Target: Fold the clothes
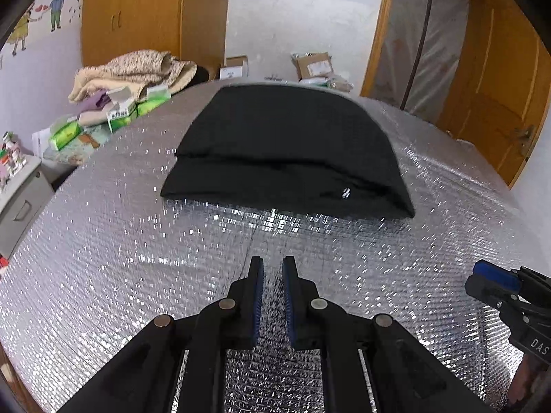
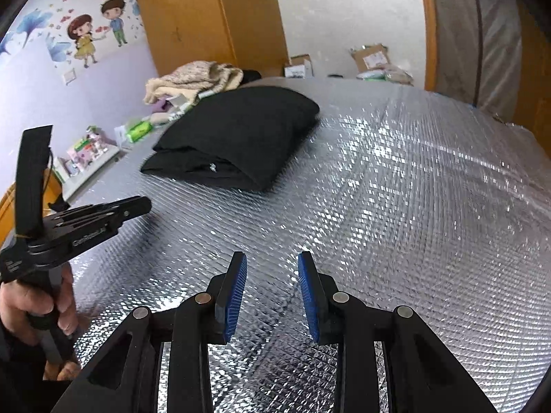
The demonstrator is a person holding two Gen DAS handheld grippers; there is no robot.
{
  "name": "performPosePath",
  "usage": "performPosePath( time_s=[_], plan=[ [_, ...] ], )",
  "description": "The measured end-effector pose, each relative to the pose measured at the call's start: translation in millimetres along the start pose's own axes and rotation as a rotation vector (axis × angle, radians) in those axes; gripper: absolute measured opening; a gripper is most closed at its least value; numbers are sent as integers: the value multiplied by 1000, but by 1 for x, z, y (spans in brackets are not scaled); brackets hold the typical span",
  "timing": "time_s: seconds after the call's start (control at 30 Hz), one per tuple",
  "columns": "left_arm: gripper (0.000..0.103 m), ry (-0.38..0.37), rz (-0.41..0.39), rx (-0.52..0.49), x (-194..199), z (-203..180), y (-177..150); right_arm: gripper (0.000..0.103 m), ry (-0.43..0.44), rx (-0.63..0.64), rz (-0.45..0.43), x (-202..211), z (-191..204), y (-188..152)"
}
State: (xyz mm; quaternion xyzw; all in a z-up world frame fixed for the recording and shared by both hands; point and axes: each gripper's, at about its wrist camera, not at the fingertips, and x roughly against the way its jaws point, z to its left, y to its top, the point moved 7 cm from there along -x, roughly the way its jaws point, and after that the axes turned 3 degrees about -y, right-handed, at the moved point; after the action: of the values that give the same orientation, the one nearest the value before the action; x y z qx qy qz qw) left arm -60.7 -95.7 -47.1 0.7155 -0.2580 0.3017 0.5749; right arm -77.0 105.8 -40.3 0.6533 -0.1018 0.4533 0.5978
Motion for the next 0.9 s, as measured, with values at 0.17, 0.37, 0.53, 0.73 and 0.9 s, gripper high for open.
performPosePath(
  time_s=[0.17, 0.37, 0.53, 0.73, 0.9],
  plan=[
    [12, 4, 0, -3, -1, -1, -2, 32, -10, -26, 45, -11, -5, -4],
    [12, 0, 1, -4, -2, -2, -4, 33, -28, -10, 63, -16, -3, -6],
    [13, 10, 3, -15, -1, -5, -4, 34, -39, 2, 66, -18, -1, -6],
    [13, 8, 3, -15, 0, -6, -4, 35, -47, 13, 67, -18, 1, -7],
    [14, 21, 6, -29, -1, -8, -3, 35, -46, 11, 66, -19, 2, -7]
  ],
)
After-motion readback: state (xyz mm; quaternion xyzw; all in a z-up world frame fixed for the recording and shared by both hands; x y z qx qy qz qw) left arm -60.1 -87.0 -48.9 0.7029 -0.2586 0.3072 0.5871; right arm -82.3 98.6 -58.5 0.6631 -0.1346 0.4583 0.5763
